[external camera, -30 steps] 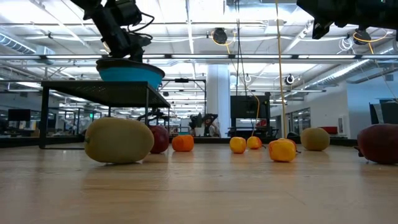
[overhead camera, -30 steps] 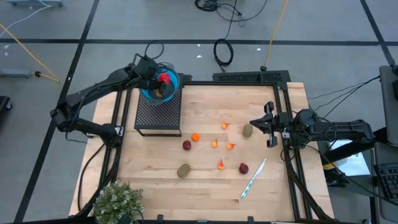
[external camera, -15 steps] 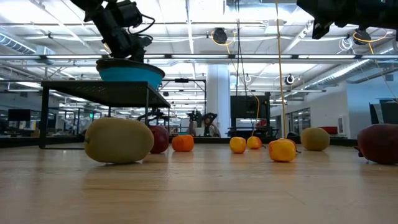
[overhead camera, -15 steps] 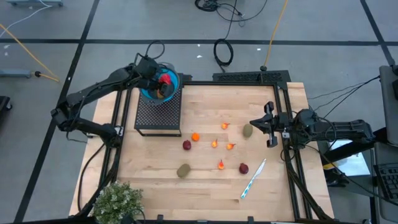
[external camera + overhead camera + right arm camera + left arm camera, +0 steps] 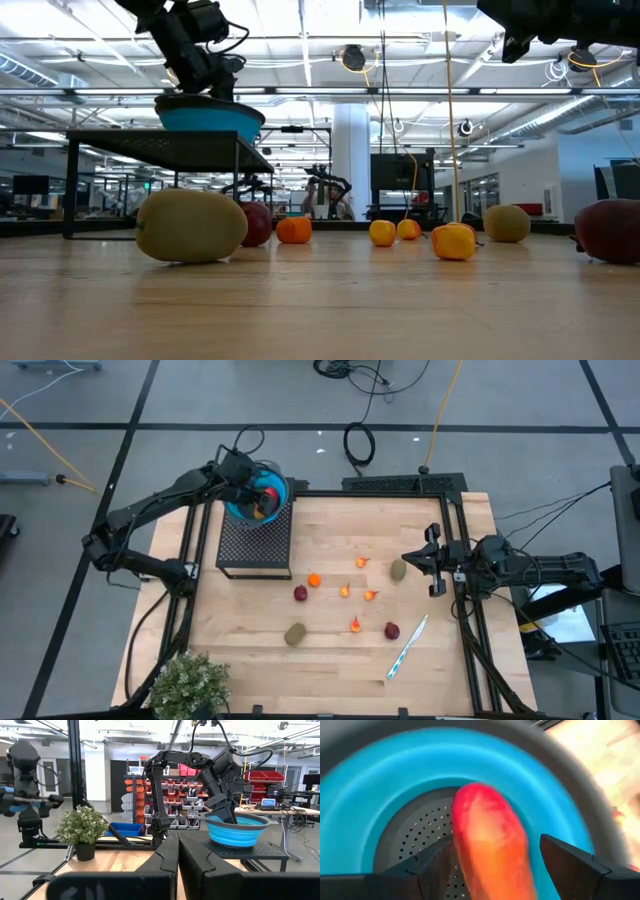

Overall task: Pick & Place Fruit
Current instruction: Put the top kiwi into the blue strainer bowl on the shelf

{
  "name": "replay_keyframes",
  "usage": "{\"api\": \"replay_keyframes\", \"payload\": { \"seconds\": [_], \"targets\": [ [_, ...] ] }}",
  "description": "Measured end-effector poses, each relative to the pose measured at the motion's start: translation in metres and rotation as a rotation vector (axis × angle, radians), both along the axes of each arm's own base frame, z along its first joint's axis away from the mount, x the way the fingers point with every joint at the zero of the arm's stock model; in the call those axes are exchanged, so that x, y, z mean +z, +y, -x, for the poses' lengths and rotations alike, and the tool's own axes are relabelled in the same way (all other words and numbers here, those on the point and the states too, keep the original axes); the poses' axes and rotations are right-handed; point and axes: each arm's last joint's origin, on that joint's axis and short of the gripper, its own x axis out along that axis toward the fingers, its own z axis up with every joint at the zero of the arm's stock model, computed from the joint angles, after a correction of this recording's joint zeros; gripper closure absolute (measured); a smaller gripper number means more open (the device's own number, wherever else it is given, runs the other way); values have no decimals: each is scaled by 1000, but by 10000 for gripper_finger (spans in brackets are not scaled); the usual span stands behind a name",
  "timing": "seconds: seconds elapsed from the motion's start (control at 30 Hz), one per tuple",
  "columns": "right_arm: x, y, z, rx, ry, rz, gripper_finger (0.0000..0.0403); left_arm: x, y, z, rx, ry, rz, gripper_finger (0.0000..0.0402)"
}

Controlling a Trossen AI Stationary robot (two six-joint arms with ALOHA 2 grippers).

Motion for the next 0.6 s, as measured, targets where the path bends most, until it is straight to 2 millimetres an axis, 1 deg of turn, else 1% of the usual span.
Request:
{"api": "replay_keyframes", "payload": {
  "seconds": [0.07, 0.17, 0.33, 0.47, 0.6],
  "targets": [
    [1, 0, 0, 0, -11, 0, 403, 18, -1, 4, -10, -26, -17, 103],
    [4, 0, 1, 0, -39, 1, 403, 55, -6, 11, -30, -73, -84, 106],
    [6, 0, 2, 4, -69, -9, 403, 100, -26, 24, -102, -149, -196, 123],
    [6, 0, 1, 22, -61, -83, 403, 118, -45, 42, -126, -205, -278, 152],
    [6, 0, 1, 26, -59, -99, 402, 132, -64, 59, -142, -240, -356, 192]
  ]
}}
